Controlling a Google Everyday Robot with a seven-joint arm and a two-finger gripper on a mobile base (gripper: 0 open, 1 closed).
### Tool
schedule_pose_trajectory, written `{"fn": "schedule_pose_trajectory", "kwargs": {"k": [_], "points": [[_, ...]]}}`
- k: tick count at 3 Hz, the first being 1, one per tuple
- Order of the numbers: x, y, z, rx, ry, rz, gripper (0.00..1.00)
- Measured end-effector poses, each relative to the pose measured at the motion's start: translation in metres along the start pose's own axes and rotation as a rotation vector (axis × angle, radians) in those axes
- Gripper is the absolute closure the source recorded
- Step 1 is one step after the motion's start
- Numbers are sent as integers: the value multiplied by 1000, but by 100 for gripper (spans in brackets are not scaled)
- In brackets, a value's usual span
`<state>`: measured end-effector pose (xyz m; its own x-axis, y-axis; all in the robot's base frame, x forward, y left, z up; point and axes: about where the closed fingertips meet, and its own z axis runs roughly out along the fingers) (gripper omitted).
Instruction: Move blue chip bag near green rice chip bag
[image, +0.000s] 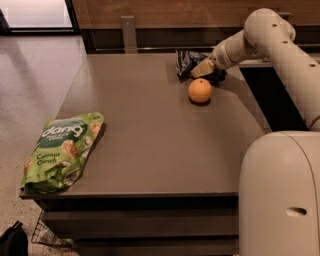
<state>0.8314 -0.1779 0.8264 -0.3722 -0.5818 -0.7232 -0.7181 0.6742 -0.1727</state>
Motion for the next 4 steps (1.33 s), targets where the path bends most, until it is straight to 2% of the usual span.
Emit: {"fn": "schedule_pose_trajectory", "kwargs": {"k": [1, 2, 3, 4], "points": [[-57, -14, -85, 167, 61, -113, 100], [-88, -19, -132, 256, 90, -172, 100], [-109, -17, -169, 288, 82, -214, 100], [-117, -7, -205, 293, 72, -238, 100]]}}
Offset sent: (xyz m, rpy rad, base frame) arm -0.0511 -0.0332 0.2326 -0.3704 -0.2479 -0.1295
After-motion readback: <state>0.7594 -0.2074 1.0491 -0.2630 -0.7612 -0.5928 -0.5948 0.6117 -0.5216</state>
